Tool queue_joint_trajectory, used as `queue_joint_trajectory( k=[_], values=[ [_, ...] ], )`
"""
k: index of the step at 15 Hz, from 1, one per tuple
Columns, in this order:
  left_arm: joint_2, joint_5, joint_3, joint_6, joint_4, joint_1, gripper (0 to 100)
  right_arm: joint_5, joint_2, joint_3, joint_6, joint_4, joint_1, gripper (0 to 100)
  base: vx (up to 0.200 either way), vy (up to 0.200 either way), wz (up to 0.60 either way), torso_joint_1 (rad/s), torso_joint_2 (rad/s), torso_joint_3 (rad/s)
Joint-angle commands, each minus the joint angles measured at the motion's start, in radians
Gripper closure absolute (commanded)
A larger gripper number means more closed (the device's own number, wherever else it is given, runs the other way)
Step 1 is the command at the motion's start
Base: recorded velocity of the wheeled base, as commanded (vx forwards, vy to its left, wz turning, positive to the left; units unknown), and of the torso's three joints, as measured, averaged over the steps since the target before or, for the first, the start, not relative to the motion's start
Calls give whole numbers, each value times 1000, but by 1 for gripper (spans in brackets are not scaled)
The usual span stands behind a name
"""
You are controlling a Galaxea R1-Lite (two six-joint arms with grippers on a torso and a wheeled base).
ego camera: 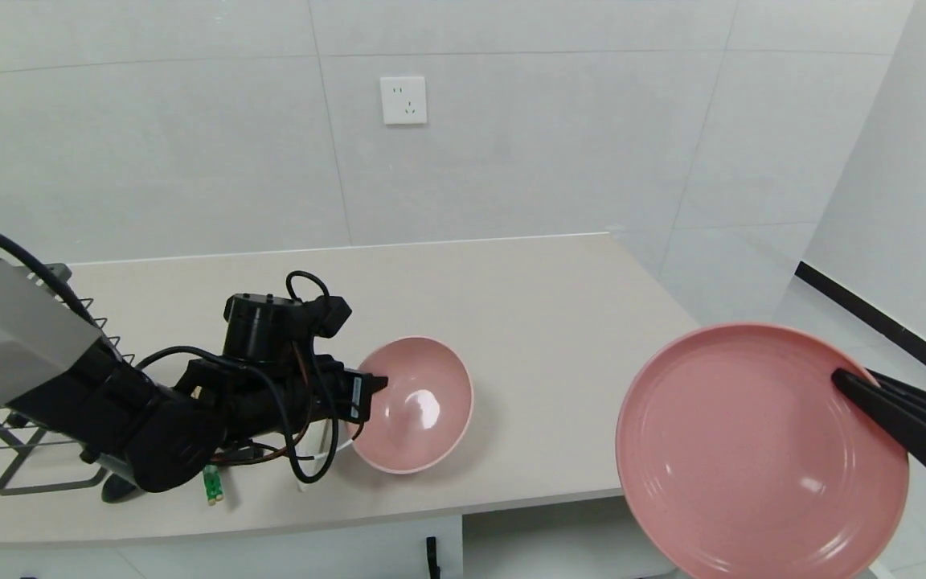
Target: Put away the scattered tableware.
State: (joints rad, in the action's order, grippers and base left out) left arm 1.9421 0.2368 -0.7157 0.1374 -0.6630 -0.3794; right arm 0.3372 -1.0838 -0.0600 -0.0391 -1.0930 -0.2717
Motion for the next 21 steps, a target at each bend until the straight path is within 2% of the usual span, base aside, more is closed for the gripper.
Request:
queue_joint_trajectory(
  k=[1, 3, 4, 5, 6, 7, 8, 11, 14, 17, 18, 19, 20, 21],
  values=[
    [-95, -1, 6, -2, 3, 8, 100, 0, -1, 2, -1, -1, 3, 100, 0, 0, 0, 0, 0, 0],
    [-163, -1, 35, -9, -4, 11, 100, 0, -1, 2, -1, -1, 5, 100, 0, 0, 0, 0, 0, 0],
    [-227, 1, 59, -24, -7, 8, 100, 0, -1, 0, -1, 1, 5, 100, 0, 0, 0, 0, 0, 0],
    [-272, 2, 76, -53, -7, 13, 100, 0, -1, 0, -1, 2, 16, 100, 0, 0, 0, 0, 0, 0],
    [-272, 2, 76, -53, -7, 13, 100, 0, -1, 0, -1, 2, 16, 100, 0, 0, 0, 0, 0, 0],
    [-338, 2, 107, -91, -9, 14, 100, 0, -1, 2, -1, 2, 25, 100, 0, 0, 0, 0, 0, 0],
    [-453, 4, 170, -107, -4, 14, 100, -1, -1, 5, -1, 5, 28, 100, 0, 0, 0, 0, 0, 0],
    [-658, 7, 283, -102, 19, 14, 100, -3, -8, 2, 12, 47, 117, 100, 0, 0, 0, 0, 0, 0],
    [-776, 9, 351, -90, 19, 65, 100, -3, -33, 6, 21, 120, 112, 100, 0, 0, 0, 0, 0, 0],
    [-927, 7, 480, -82, 17, 68, 100, -1, -44, 19, 15, 148, 112, 100, 0, 0, 0, 0, 0, 0],
    [-956, 4, 495, -47, 17, 68, 100, 0, -54, 26, 13, 148, 112, 100, 0, 0, 0, 0, 0, 0],
    [-960, 4, 495, 8, 17, 68, 100, 0, -73, 28, 13, 142, 112, 100, 0, 0, 0, 0, 0, 0],
    [-963, 12, 498, 79, 17, 65, 100, -1, -90, 23, 8, 140, 111, 100, 0, 0, 0, 0, 0, 0],
    [-963, 15, 512, 122, 19, 57, 100, -3, -97, 22, 8, 140, 108, 100, 0, 0, 0, 0, 0, 0]
  ],
)
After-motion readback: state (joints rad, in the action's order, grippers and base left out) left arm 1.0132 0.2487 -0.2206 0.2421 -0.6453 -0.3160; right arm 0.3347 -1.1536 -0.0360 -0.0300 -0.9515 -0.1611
